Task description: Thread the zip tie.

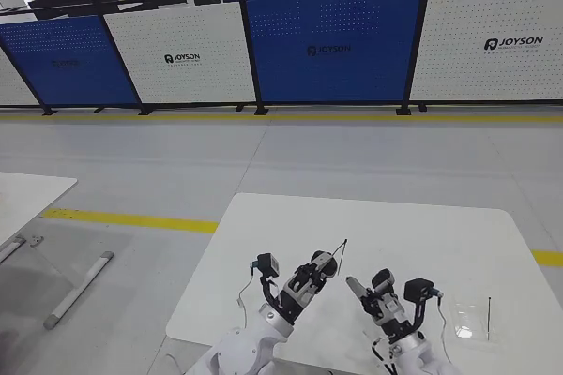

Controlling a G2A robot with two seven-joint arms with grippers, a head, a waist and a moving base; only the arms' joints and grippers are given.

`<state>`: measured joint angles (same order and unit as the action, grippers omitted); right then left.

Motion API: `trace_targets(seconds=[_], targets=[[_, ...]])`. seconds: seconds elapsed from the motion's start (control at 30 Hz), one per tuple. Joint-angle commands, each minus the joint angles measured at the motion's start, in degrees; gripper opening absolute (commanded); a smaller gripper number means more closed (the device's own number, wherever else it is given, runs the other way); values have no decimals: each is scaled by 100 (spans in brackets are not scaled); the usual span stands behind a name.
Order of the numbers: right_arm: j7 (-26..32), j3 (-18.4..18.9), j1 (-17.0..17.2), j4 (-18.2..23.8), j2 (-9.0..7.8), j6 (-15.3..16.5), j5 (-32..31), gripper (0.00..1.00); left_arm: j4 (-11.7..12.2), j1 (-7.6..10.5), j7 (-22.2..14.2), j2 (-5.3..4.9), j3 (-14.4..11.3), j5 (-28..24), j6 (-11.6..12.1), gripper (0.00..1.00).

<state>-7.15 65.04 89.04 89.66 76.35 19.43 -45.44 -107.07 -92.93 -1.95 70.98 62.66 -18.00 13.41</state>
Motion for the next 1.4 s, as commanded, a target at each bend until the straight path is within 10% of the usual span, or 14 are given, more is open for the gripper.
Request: trace_targets(seconds=[0.0,0.5,0.63,1.13,1.37], targets=[[-11,6,9,9,-2,5,3,80,31,14,26,5,-2,-7,2,0],[-1117,671,678,1049,-179,5,1346,74,218,20,-12,9,90,-34,-69,0],[-814,928,900,1238,-306,5,1850,100,307,50,-109,10,82,-45,-99,0],[-629,995,909,1222,-331,-1,1959,100,341,91,-239,12,54,-98,-136,0],[-243,1657,1033,1467,-376,5,3136,100,480,186,-108,25,131,-209,-285,0]])
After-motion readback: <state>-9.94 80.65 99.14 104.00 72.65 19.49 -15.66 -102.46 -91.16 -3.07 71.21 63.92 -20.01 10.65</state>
